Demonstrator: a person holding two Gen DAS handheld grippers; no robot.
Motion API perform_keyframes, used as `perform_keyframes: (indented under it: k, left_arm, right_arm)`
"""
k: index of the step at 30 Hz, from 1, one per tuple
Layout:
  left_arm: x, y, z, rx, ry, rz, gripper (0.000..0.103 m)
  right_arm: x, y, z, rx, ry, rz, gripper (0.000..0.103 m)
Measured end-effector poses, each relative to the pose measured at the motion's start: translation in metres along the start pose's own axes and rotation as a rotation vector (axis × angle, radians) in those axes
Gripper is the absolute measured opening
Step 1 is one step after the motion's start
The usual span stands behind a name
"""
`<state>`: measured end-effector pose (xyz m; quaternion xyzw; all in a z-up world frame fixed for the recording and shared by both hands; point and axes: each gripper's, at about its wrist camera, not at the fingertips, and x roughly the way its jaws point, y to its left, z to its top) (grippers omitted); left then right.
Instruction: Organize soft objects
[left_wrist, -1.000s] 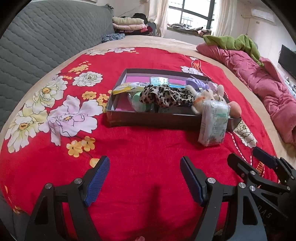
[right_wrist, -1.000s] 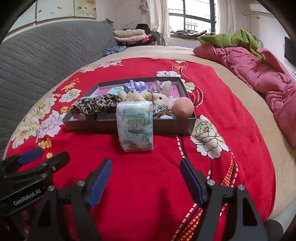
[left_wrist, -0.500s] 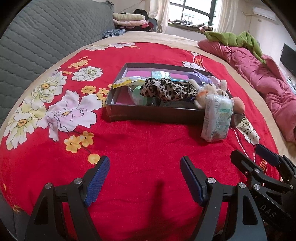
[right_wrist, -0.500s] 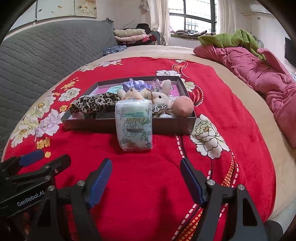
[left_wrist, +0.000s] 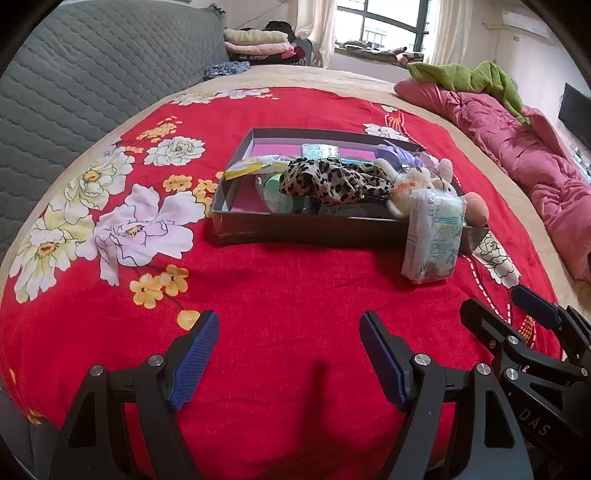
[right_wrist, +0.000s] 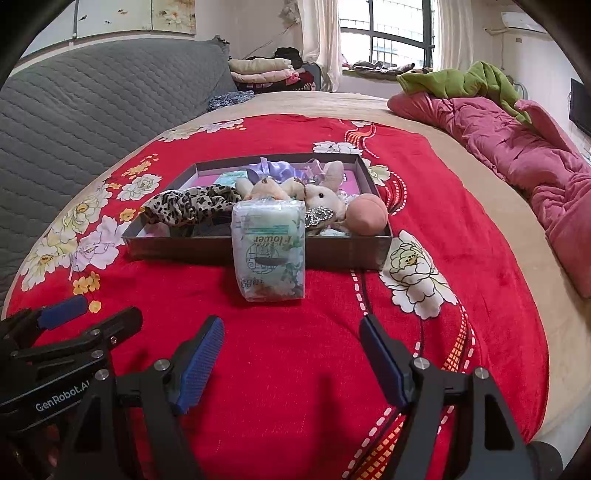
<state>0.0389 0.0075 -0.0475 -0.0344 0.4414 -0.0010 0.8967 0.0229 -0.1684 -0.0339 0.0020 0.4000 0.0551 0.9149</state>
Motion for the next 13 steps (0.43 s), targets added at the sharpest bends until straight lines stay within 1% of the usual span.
perform_keyframes:
  k: [7,13]
  left_arm:
    - [-0.0001,-0.0019,0.0005,0.003,-0.012,-0.006,0.079]
    - [-0.0011,0.0002,0.0019,-0.006,-0.022,0.008,0.079]
  right_arm:
    - [0.0024,0.0014,-0.0005,-0.005,0.004,-0.001,0.075]
    - [0.0061,0.0014,-0.0019,-0.005,0.012,0.002,0.075]
